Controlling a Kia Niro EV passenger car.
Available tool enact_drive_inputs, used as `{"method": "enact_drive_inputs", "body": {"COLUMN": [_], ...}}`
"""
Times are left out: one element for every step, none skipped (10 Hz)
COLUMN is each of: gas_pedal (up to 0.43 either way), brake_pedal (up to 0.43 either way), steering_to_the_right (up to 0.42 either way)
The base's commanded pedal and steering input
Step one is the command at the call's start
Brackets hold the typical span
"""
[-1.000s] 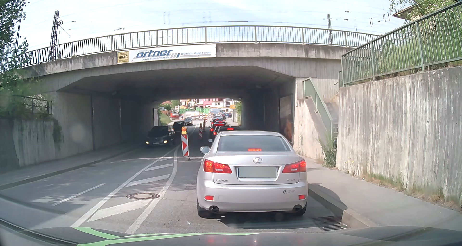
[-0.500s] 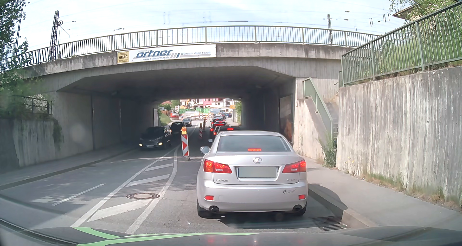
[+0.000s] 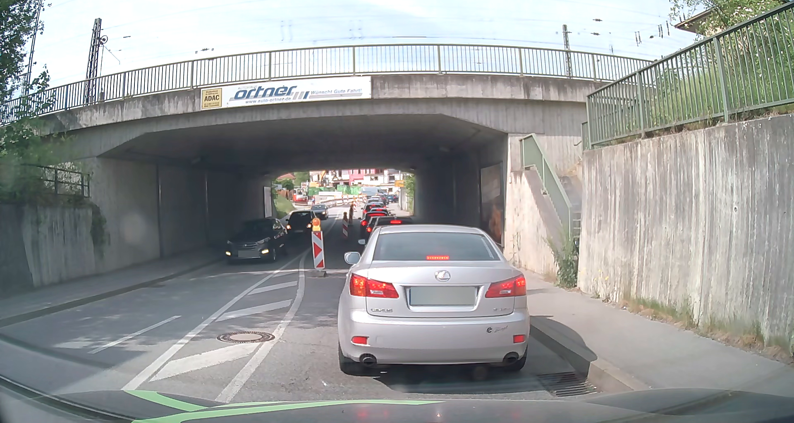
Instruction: Follow the waypoints while adhering to traffic rules and regulations
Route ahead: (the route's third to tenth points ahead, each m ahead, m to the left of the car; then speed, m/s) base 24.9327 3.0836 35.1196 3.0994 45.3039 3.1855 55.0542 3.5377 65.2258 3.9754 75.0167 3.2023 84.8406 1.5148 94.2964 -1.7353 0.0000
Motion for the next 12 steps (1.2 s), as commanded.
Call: {"method": "enact_drive_inputs", "body": {"gas_pedal": [0.000, 0.000, 0.000, 0.000, 0.000, 0.000, 0.000, 0.000, 0.000, 0.000, 0.000, 0.000], "brake_pedal": [0.329, 0.329, 0.329, 0.329, 0.329, 0.329, 0.329, 0.329, 0.329, 0.329, 0.329, 0.329], "steering_to_the_right": [-0.003, -0.003, -0.003, -0.003, -0.003, -0.003, -0.003, -0.003, -0.003, -0.003, -0.003, -0.003]}}
